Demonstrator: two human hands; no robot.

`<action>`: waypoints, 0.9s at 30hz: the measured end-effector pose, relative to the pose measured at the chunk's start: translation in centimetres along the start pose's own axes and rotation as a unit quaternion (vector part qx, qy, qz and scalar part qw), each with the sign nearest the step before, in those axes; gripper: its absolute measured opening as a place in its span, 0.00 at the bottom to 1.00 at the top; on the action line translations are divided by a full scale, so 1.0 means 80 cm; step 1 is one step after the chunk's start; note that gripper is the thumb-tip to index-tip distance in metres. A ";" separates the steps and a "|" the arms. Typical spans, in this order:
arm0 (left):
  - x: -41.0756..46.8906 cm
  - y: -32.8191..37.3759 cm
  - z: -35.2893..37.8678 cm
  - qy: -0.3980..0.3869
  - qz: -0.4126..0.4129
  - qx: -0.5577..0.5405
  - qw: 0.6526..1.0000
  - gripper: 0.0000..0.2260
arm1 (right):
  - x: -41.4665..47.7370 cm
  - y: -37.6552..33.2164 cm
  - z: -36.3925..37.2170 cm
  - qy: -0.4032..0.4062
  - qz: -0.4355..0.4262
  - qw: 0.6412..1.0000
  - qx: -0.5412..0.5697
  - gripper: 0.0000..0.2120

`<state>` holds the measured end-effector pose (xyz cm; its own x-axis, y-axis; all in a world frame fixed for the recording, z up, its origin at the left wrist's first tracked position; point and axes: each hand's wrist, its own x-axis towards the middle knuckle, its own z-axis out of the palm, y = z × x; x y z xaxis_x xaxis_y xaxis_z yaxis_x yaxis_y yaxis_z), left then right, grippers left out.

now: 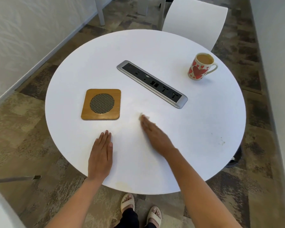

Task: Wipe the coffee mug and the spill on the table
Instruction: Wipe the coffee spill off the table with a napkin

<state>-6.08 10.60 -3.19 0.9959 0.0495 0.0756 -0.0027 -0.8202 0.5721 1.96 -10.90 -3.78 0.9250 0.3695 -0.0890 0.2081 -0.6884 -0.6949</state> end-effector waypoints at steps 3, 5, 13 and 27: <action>0.007 0.003 0.002 -0.004 0.012 -0.002 1.000 0.22 | -0.008 0.035 -0.033 0.055 0.032 0.997 -0.044 0.20; 0.012 0.007 0.005 -0.009 0.017 0.000 1.000 0.22 | -0.018 0.056 -0.055 0.100 0.082 0.990 -0.052 0.20; 0.015 0.017 0.018 -0.026 0.038 0.010 0.999 0.23 | -0.108 0.132 -0.130 0.194 0.286 0.930 -0.129 0.29; 0.015 0.019 0.020 -0.035 0.041 0.021 0.998 0.23 | -0.182 0.075 -0.062 0.220 0.320 0.911 -0.140 0.34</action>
<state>-4.74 8.52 -3.52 0.9964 -0.0577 0.0618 -0.0818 -0.8427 0.5322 -8.68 -23.52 -3.14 0.9102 -0.4074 -0.0748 -0.4030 -0.8295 -0.3868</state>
